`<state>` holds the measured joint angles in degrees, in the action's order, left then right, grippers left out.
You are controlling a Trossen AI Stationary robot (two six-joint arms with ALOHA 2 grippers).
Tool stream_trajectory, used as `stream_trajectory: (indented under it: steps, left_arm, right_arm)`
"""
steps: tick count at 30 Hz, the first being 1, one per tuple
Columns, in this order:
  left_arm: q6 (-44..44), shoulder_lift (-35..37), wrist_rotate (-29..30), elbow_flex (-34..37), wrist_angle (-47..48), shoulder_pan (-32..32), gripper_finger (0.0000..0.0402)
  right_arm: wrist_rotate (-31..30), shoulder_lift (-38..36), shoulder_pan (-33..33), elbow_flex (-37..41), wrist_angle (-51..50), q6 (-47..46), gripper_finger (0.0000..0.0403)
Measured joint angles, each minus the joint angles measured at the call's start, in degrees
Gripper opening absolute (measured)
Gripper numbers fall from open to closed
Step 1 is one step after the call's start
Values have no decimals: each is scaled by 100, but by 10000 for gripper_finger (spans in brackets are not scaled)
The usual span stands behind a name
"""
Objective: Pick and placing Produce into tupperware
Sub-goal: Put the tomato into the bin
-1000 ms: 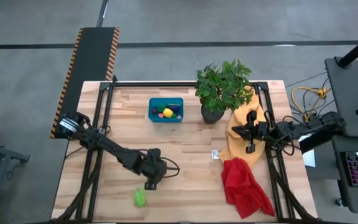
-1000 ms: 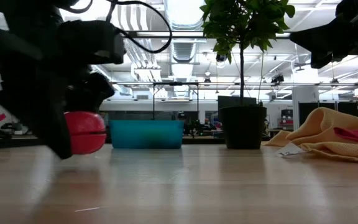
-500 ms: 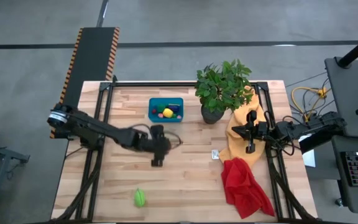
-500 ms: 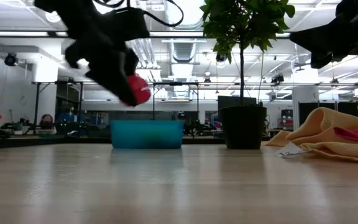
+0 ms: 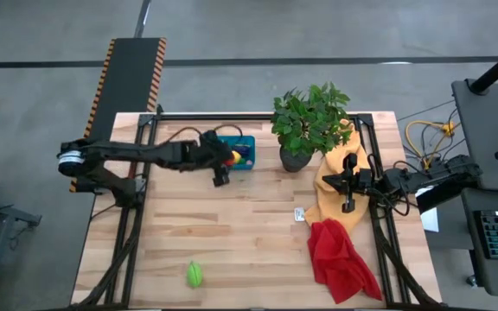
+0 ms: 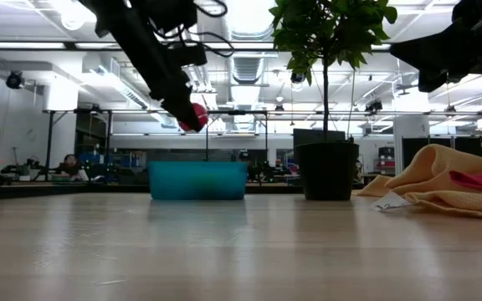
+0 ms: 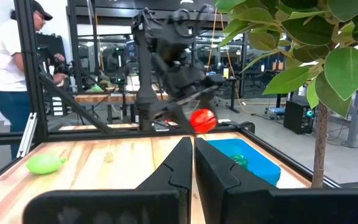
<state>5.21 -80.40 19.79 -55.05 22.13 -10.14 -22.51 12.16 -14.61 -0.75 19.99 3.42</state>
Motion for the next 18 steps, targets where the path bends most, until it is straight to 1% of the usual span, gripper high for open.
stream_trajectory:
  steps: [5,8,12,18]
  left_arm:
    - [25,-144,2,20,126,-592,242]
    - [16,-318,-52,22,104,-803,242]
    - [22,-592,-62,35,133,-941,242]
    - [168,-873,-62,37,310,-973,248]
  right_arm:
    - [1,0,0,0,-2,2,9]
    - [1,0,0,0,0,2,9]
    - [1,-1,0,0,0,2,9]
    - [1,0,0,0,-2,2,9]
